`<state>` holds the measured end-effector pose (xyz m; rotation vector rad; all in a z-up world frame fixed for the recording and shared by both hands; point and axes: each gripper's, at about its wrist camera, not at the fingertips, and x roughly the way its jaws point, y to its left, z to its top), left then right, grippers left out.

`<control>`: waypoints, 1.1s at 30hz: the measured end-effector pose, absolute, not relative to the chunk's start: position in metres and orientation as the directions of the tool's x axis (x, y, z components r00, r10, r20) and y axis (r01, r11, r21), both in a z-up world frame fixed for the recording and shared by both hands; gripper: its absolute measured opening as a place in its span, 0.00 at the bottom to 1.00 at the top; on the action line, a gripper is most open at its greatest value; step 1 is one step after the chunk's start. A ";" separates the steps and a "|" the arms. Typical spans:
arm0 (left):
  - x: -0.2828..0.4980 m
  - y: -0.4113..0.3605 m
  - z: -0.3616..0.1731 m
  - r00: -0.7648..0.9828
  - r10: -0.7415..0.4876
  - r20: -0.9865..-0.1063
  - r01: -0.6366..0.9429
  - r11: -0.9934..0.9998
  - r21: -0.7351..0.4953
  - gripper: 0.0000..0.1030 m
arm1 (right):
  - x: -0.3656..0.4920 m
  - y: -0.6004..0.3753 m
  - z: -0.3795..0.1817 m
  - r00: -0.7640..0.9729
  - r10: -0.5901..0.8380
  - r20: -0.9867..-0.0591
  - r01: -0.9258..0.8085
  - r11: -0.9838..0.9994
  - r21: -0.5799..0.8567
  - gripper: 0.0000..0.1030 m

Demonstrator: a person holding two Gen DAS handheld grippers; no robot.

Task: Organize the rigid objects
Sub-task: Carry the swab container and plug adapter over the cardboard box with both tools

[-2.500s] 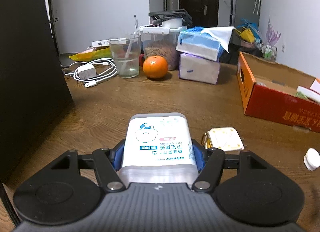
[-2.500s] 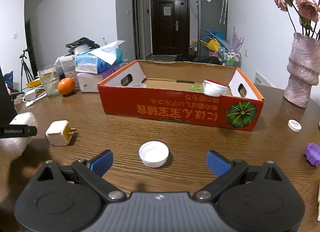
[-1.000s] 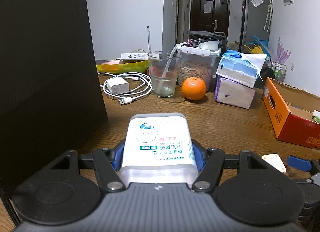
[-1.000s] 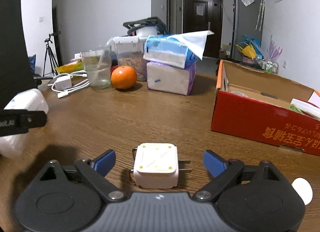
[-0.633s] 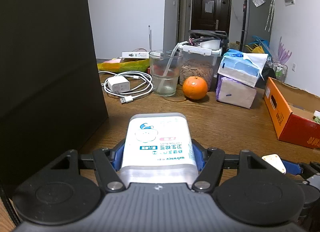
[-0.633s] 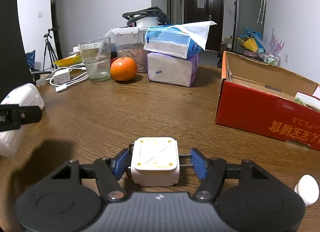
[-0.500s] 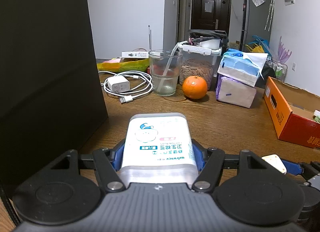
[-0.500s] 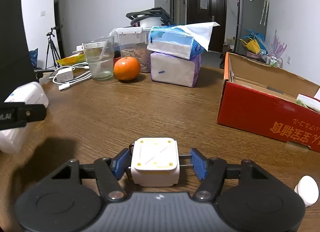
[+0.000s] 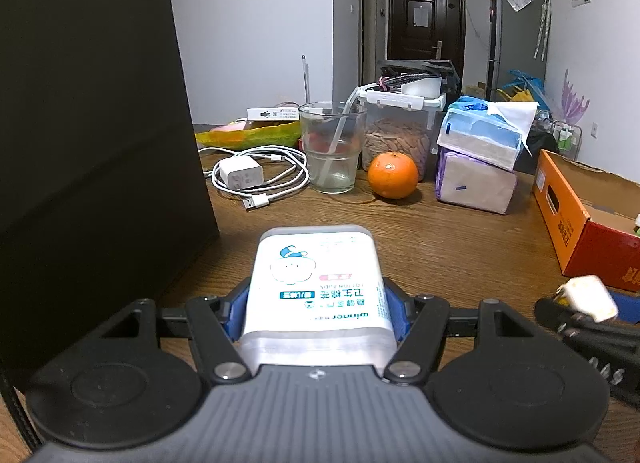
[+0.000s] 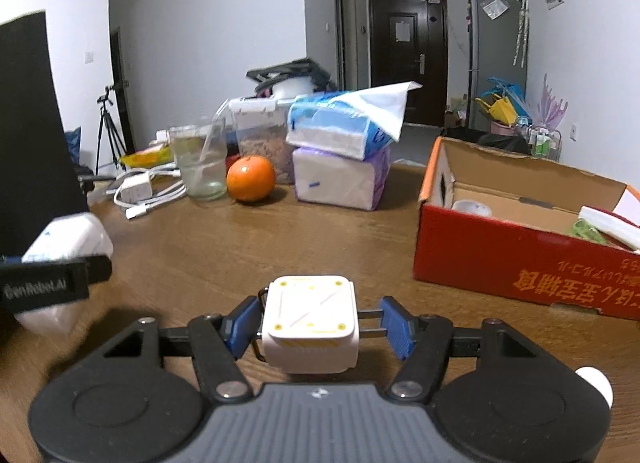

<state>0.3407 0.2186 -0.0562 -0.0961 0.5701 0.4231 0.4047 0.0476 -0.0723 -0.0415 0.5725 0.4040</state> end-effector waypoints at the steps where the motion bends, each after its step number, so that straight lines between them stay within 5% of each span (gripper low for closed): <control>1: 0.341 0.217 -0.056 0.759 0.360 -0.543 -0.413 0.910 0.026 0.65 | 0.404 0.045 -0.071 0.768 0.360 -0.530 -0.379 0.922 0.077 0.63; 33: 0.377 0.108 -0.020 0.833 0.254 -0.491 -0.302 0.953 -0.019 0.65 | 0.417 -0.061 -0.024 0.866 0.297 -0.402 -0.278 0.955 0.106 0.63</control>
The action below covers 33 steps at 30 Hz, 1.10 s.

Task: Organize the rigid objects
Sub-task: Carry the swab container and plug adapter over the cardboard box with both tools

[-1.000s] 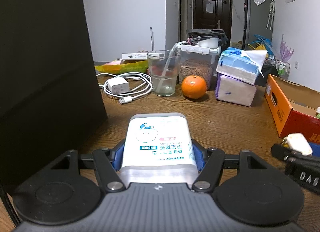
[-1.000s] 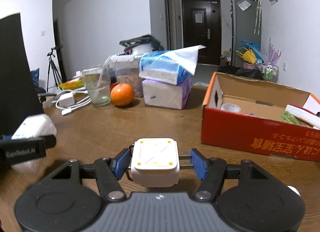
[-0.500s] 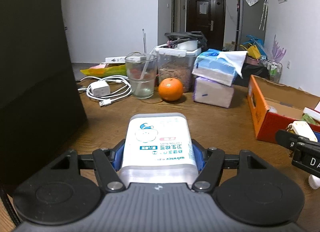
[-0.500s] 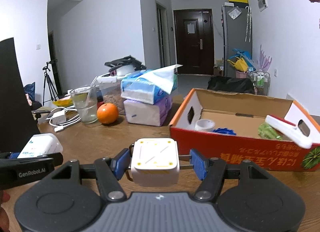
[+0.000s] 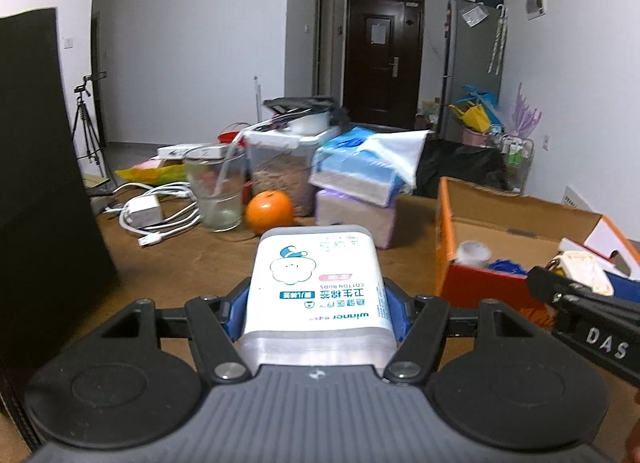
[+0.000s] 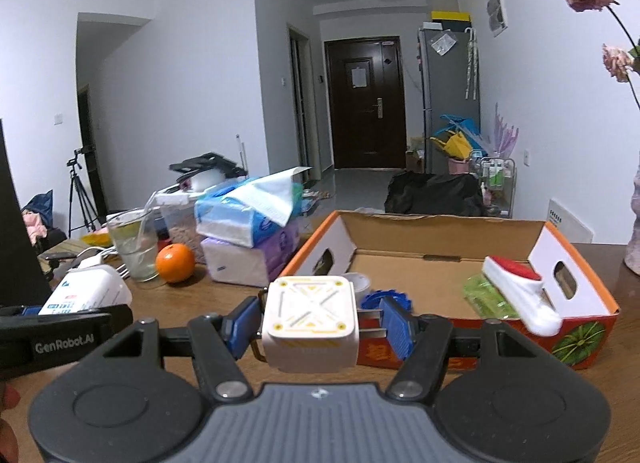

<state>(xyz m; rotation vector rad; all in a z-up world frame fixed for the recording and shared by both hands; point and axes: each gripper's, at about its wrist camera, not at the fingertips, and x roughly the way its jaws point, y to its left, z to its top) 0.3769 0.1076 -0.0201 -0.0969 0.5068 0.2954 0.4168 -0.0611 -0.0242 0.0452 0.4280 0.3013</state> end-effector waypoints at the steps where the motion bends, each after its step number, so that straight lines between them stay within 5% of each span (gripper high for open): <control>1: 0.379 0.104 -0.019 0.835 0.250 -0.490 -0.298 0.954 -0.021 0.65 | 0.418 -0.064 -0.023 0.868 0.293 -0.401 -0.274 0.956 0.107 0.63; 33: 0.482 0.003 -0.013 0.885 0.140 -0.444 -0.192 0.979 -0.074 0.65 | 0.496 -0.153 -0.019 0.914 0.165 -0.371 -0.125 0.984 0.130 0.63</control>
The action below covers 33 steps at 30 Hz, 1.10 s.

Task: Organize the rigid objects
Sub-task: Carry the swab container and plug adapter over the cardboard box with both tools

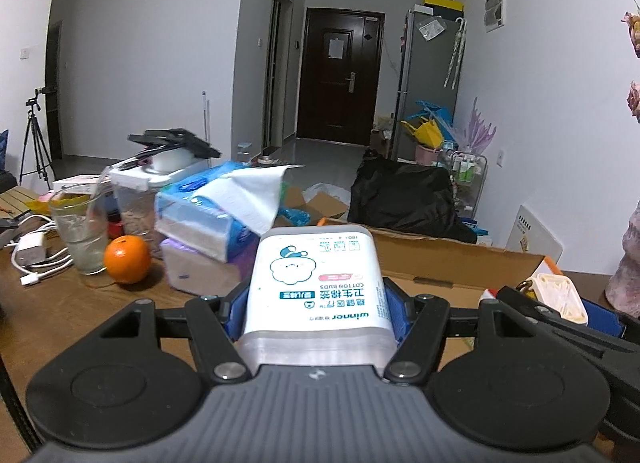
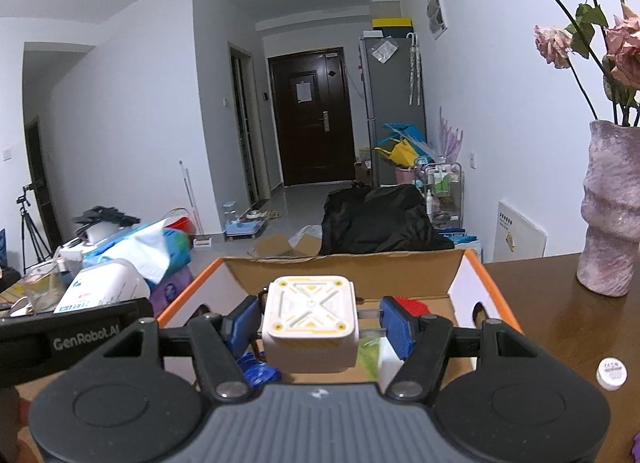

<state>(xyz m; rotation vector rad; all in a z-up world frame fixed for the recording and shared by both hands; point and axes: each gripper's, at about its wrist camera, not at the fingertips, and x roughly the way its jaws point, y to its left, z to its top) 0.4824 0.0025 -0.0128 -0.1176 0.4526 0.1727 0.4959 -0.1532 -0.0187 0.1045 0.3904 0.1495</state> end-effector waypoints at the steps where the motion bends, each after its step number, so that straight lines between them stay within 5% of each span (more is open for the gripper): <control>1: 0.485 0.001 -0.013 0.886 0.136 -0.443 -0.188 0.979 -0.077 0.65 | 0.498 -0.154 -0.019 0.915 0.160 -0.370 -0.121 0.984 0.128 0.63; 33: 0.559 -0.017 -0.030 0.889 0.122 -0.442 -0.155 0.987 -0.039 0.65 | 0.550 -0.166 -0.034 0.912 0.079 -0.403 -0.065 0.997 0.047 0.63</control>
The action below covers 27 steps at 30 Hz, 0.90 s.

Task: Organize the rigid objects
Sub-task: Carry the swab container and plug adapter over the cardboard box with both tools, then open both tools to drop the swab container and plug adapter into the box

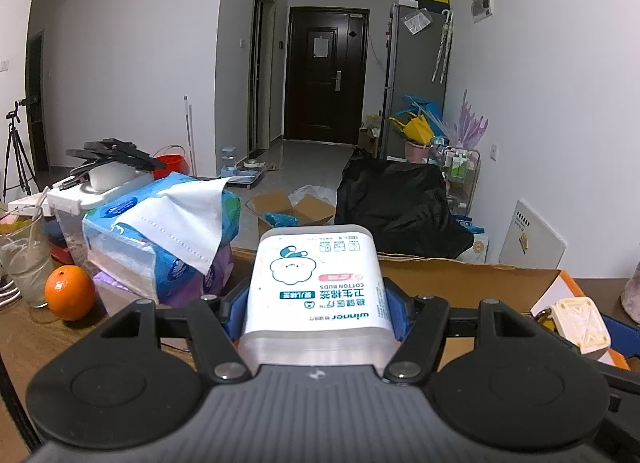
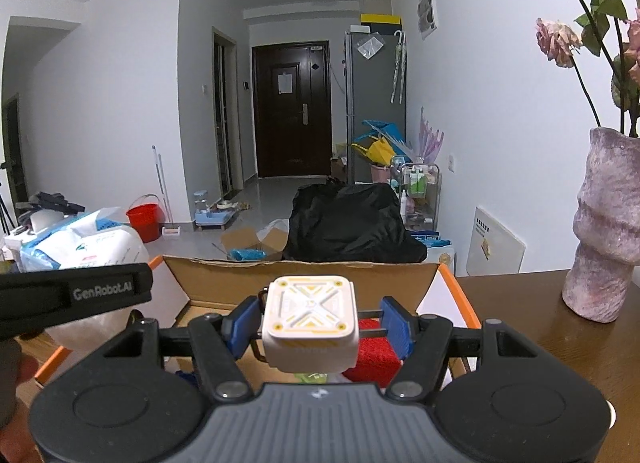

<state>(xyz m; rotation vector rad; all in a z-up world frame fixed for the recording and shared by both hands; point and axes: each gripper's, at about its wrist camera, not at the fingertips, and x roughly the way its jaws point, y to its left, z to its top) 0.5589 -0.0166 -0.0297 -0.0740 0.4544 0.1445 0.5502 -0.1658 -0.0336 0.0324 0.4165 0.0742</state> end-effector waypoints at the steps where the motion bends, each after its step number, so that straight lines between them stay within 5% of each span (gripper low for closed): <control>1: 0.561 -0.017 -0.031 0.888 0.121 -0.443 -0.152 0.988 -0.037 0.65 | 0.552 -0.166 -0.034 0.910 0.077 -0.406 -0.064 0.997 0.046 0.63; 12: 0.569 -0.017 -0.038 0.877 0.116 -0.467 -0.142 0.990 -0.020 0.66 | 0.563 -0.166 -0.036 0.897 0.072 -0.435 -0.066 0.997 0.031 0.63; 14: 0.569 -0.014 -0.039 0.873 0.118 -0.473 -0.149 0.988 -0.029 0.91 | 0.565 -0.166 -0.036 0.887 0.072 -0.456 -0.065 0.997 0.032 0.63; 16: 0.567 -0.009 -0.037 0.876 0.124 -0.466 -0.163 0.986 -0.044 0.99 | 0.565 -0.166 -0.033 0.881 0.051 -0.470 -0.049 0.999 0.016 0.71; 18: 0.565 -0.006 -0.036 0.875 0.132 -0.466 -0.174 0.984 -0.048 1.00 | 0.564 -0.167 -0.031 0.883 0.024 -0.469 -0.025 1.000 0.004 0.95; 27: 0.565 0.003 -0.036 0.865 0.154 -0.478 -0.194 0.980 -0.035 1.00 | 0.564 -0.169 -0.031 0.879 -0.003 -0.476 0.000 1.000 -0.007 1.00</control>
